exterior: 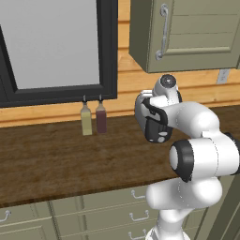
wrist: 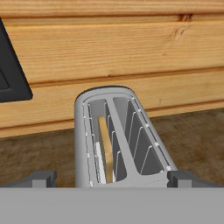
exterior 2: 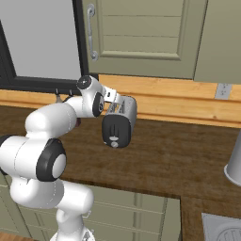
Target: Start the toaster. Once the lever pops up, take the bread to the plate on the dining counter.
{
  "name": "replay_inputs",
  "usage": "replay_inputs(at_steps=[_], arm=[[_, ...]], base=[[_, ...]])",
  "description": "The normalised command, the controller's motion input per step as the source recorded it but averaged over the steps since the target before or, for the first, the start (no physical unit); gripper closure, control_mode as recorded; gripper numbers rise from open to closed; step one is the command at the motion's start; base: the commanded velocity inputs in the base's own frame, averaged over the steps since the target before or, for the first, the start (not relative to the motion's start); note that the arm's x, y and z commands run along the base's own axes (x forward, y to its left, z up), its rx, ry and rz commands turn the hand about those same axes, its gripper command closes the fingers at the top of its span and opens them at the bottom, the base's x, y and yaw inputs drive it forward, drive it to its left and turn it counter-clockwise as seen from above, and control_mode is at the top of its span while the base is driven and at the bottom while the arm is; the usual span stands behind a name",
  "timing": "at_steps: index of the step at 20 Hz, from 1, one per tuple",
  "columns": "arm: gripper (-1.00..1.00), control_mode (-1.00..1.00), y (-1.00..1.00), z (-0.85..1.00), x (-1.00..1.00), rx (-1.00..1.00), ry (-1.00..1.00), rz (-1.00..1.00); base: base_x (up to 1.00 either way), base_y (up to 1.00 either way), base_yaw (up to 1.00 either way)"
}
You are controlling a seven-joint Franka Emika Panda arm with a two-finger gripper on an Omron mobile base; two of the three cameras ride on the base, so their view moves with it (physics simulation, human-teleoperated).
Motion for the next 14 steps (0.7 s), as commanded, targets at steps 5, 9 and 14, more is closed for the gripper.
replay_inputs(at_steps=[5, 9, 14], arm=[[-1.0, -1.0, 0.0, 0.0, 0.0, 0.0, 0.0, 0.0], [-1.0, -1.0, 0.0, 0.0, 0.0, 0.0, 0.0, 0.0], [-1.0, -1.0, 0.0, 0.0, 0.0, 0.0, 0.0, 0.0]], base=[[0.0, 0.0, 0.0], [0.0, 0.0, 0.0], [0.0, 0.0, 0.0]])
